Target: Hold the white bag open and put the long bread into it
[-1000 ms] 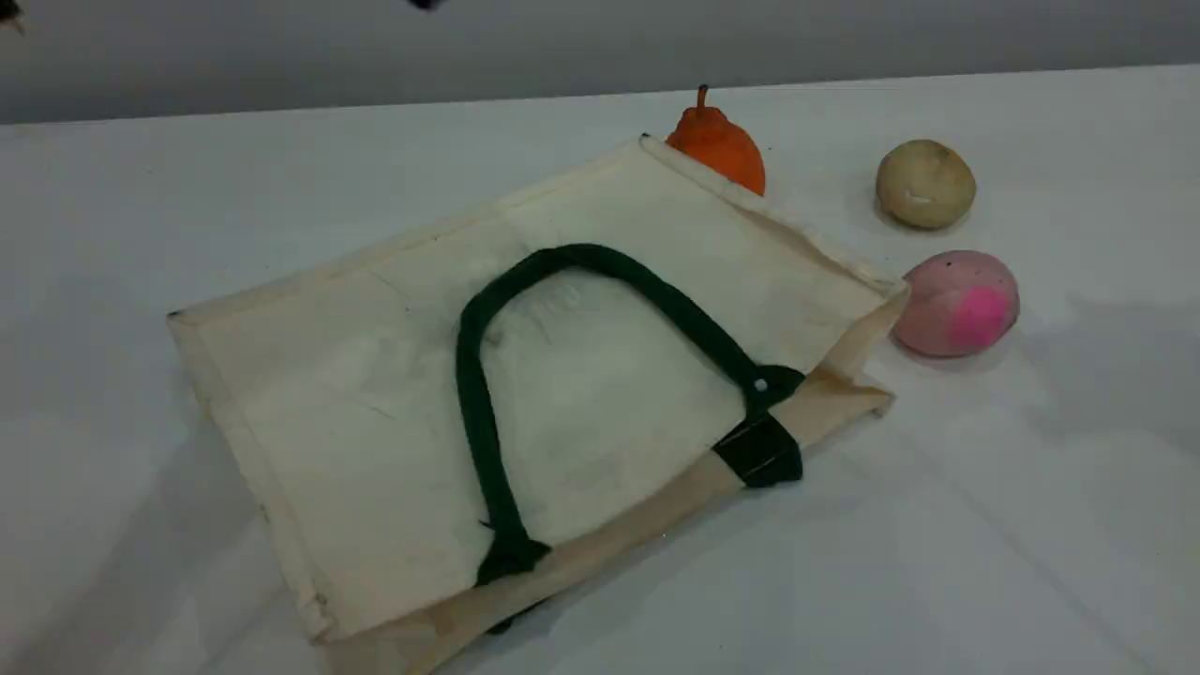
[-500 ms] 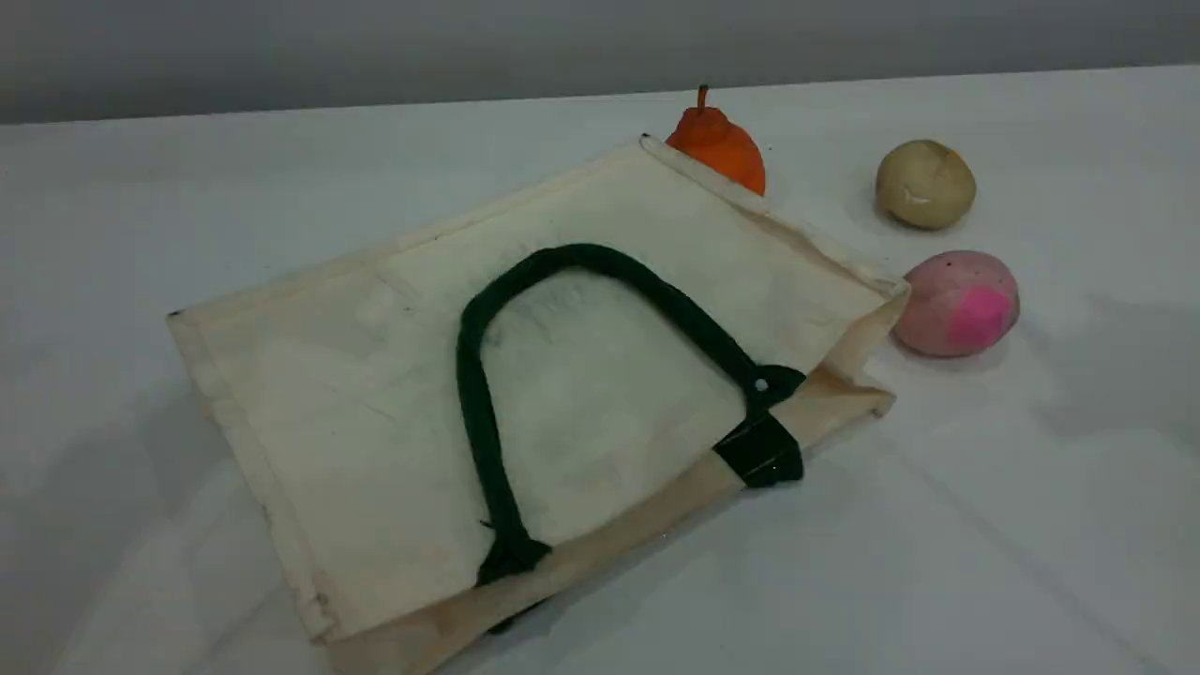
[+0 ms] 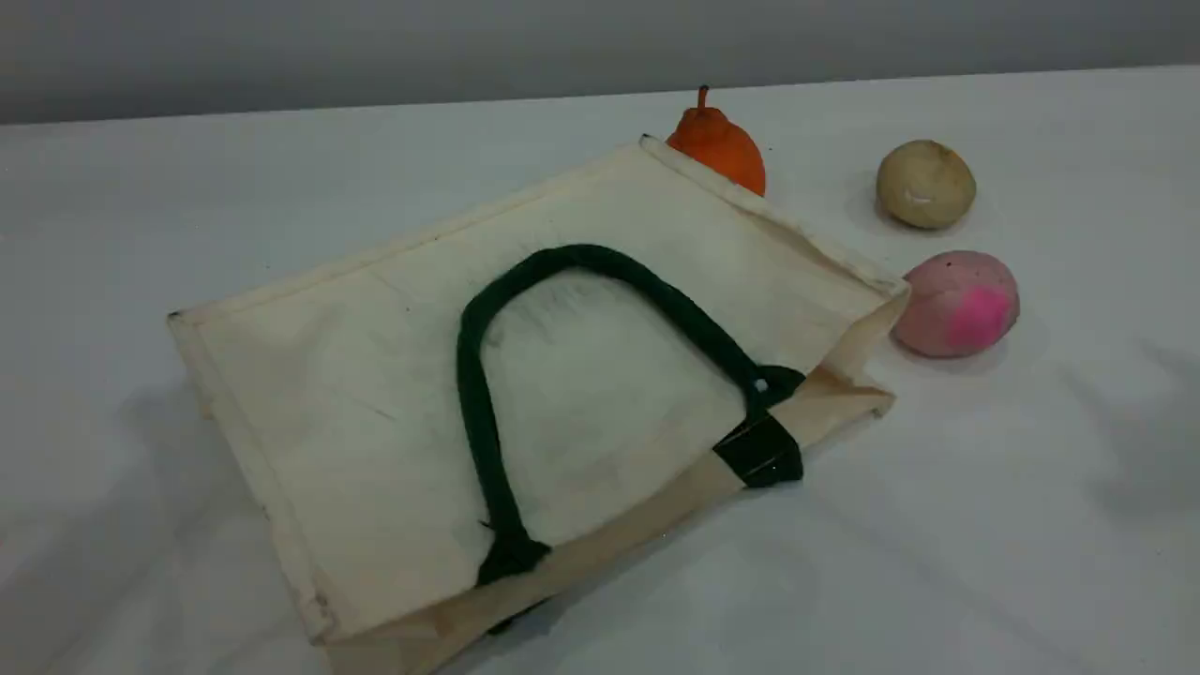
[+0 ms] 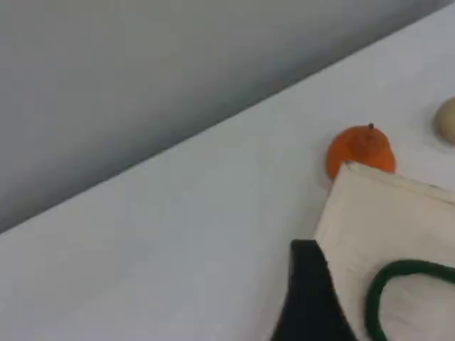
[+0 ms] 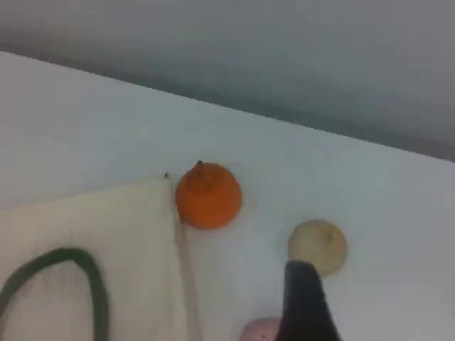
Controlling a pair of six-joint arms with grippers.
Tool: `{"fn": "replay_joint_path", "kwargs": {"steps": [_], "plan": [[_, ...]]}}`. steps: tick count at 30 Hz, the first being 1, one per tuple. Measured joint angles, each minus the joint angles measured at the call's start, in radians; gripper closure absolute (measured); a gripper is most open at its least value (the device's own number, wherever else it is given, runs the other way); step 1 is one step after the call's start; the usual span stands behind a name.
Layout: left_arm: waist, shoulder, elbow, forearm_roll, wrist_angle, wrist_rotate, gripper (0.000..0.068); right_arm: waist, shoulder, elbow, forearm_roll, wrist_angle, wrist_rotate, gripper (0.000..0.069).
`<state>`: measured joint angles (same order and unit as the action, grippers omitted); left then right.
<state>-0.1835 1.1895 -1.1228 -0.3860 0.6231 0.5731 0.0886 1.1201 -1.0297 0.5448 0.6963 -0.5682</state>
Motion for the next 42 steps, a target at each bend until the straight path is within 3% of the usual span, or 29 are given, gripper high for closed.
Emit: {"fn": "replay_joint_path", "kwargs": {"steps": [5,9,16,24,33,42], "plan": [[-0.002,-0.182,0.185,0.053,-0.145,0.005,0.0241,0.0,-0.017,0.005,0.0,0.011,0.015,0.0277],[-0.028,-0.355,0.316,0.049,-0.219,0.006,0.0241,0.002,-0.016,0.005,0.004,0.013,0.016,0.0277],[-0.091,-0.628,0.5,0.074,-0.206,-0.019,0.0241,0.002,-0.016,0.005,0.049,0.036,0.016,0.0277],[-0.104,-0.776,0.599,0.073,-0.186,-0.182,0.0241,0.002,-0.012,0.005,0.053,0.055,0.014,0.0278],[-0.219,-0.784,0.682,0.073,-0.165,-0.324,0.0241,0.002,-0.012,0.005,0.057,0.073,0.015,0.0278],[-0.22,-0.885,0.748,0.074,-0.199,-0.374,0.0241,0.002,-0.012,0.005,0.058,0.093,0.016,0.0278]]}}
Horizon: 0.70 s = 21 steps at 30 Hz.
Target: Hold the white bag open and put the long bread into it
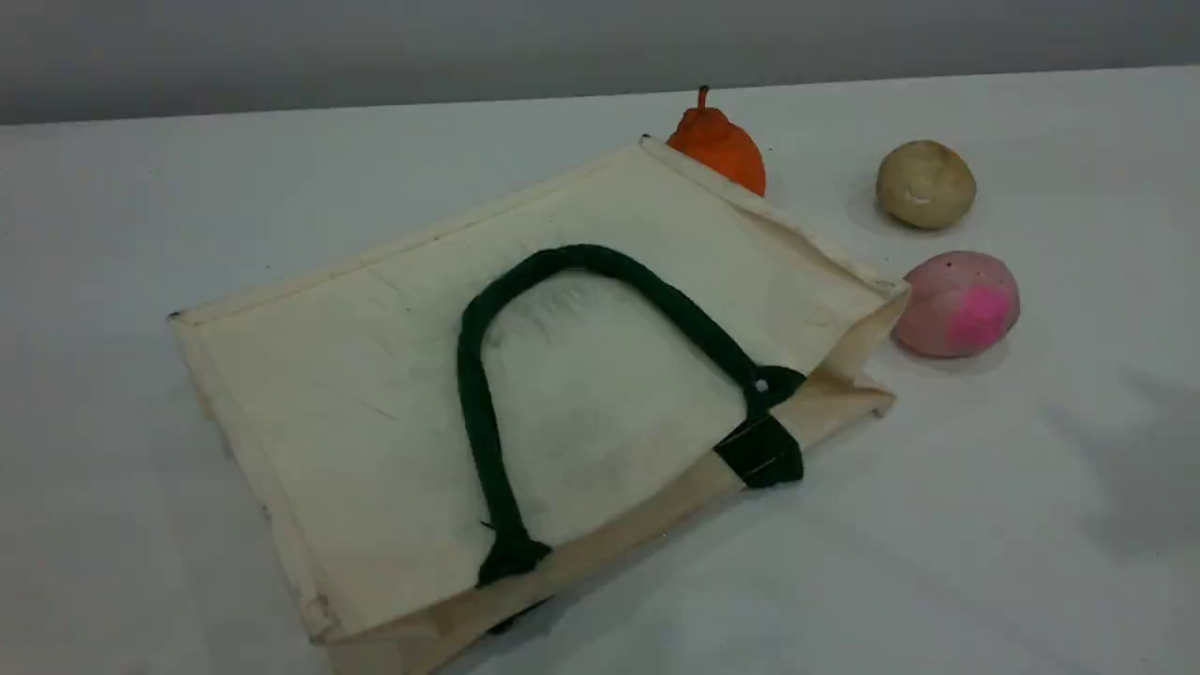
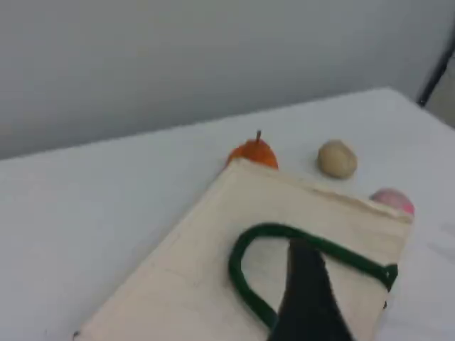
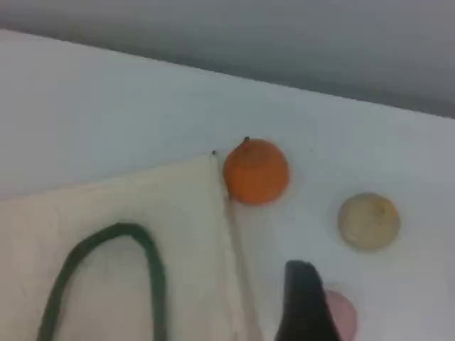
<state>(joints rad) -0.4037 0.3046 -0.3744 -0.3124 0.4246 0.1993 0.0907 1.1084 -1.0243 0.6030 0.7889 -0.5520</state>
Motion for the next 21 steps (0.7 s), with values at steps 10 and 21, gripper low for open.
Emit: {"fn": "replay_joint_path", "kwargs": {"steps": [10,21], "plan": [[0.0,-0.11,0.015,0.001,-0.02,-0.082,0.0241,0.0,0.0,0.0,0.0,0.003,0.001,0.0278],[0.0,-0.109,0.015,0.005,-0.003,-0.102,0.0241,0.0,-0.002,0.0,0.0,0.008,0.001,0.0278]]}}
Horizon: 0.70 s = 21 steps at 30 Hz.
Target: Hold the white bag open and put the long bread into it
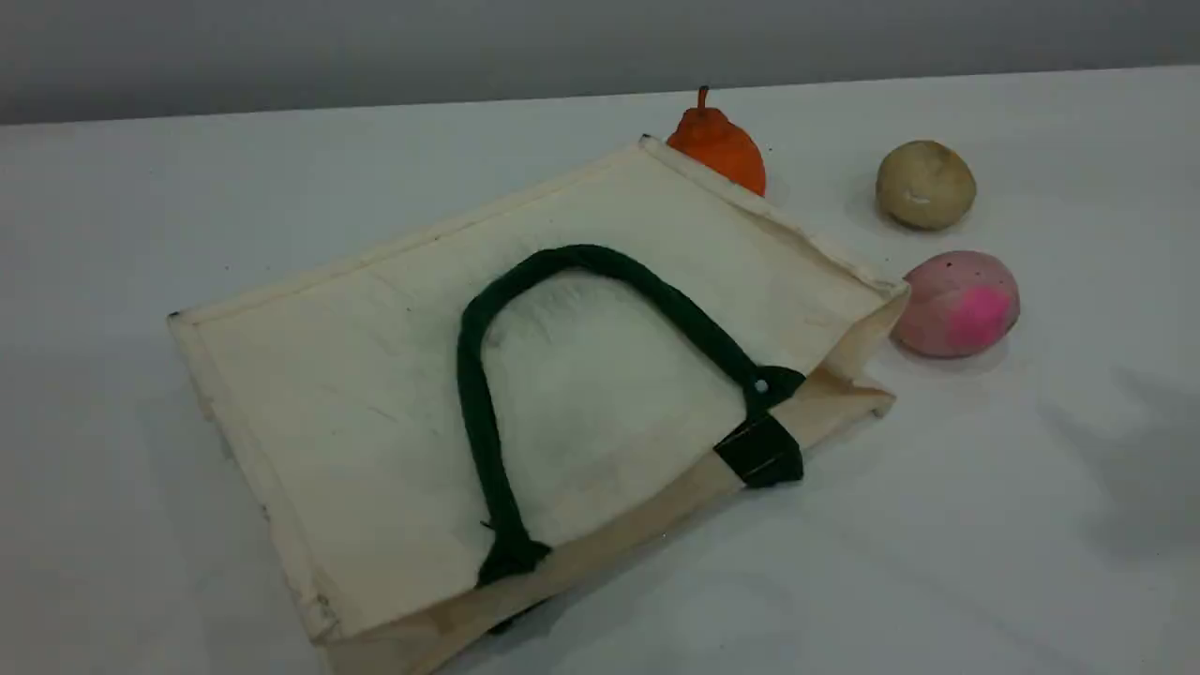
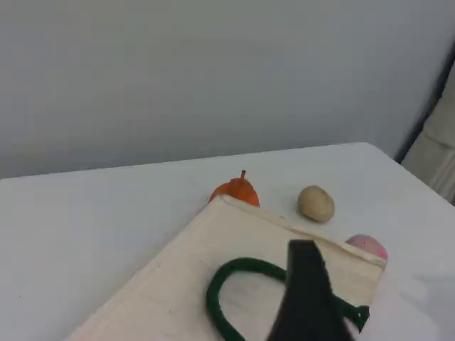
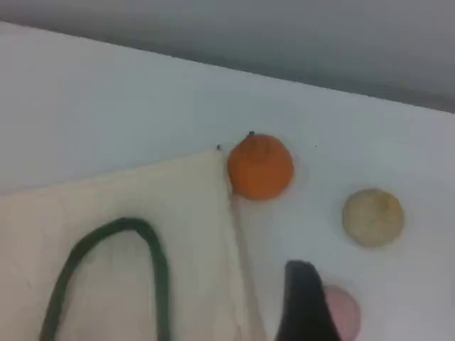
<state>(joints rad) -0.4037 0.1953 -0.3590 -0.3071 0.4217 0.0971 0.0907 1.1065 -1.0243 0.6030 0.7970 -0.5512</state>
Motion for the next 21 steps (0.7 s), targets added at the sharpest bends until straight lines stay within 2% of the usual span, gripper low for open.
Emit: {"fn": "replay_joint_path", "kwargs": {"steps": [21], "plan": [[0.0,0.0,0.0,-0.005,-0.001,0.002,0.0241,0.0,0.0,0.0,0.027,-0.002,0.0,0.0295]]}}
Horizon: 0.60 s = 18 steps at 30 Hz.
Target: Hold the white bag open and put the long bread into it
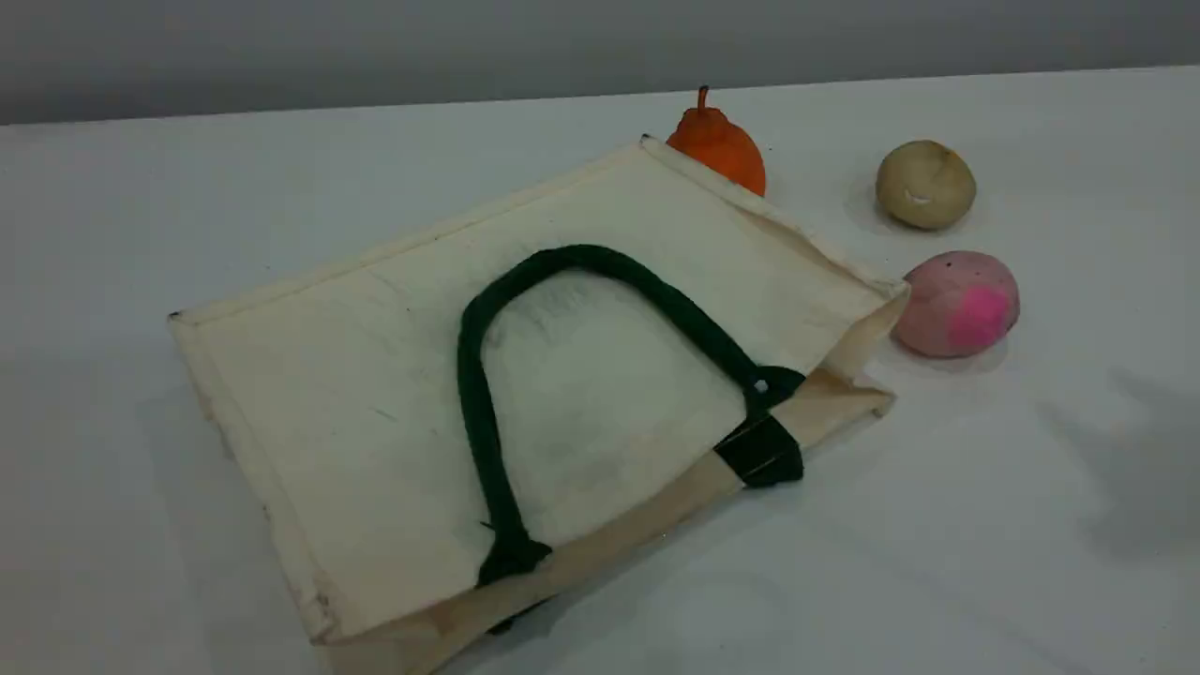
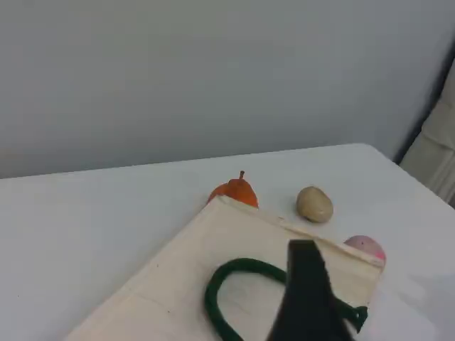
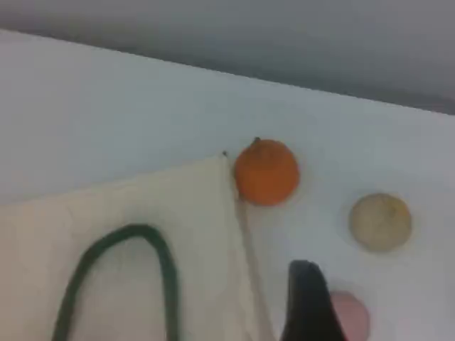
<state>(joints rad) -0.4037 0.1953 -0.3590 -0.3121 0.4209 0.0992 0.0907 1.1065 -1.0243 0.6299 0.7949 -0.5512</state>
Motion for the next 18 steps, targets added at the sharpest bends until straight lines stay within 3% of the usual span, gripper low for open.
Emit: {"fn": "replay_joint_path", "kwargs": {"steps": [3,12,18], "plan": [[0.0,0.0,0.0,0.021,0.0,0.0,0.0241,0.0,0.0,0.0,0.006,0.004,-0.004,0.0295],[0.0,-0.049,0.03,0.3,-0.018,0.0,0.0241,0.0,0.0,0.0,0.012,0.01,-0.004,0.0295],[0.0,-0.187,0.114,0.301,-0.01,0.0,0.0241,0.0,0.0,0.0,0.017,0.014,-0.004,0.0295]]}}
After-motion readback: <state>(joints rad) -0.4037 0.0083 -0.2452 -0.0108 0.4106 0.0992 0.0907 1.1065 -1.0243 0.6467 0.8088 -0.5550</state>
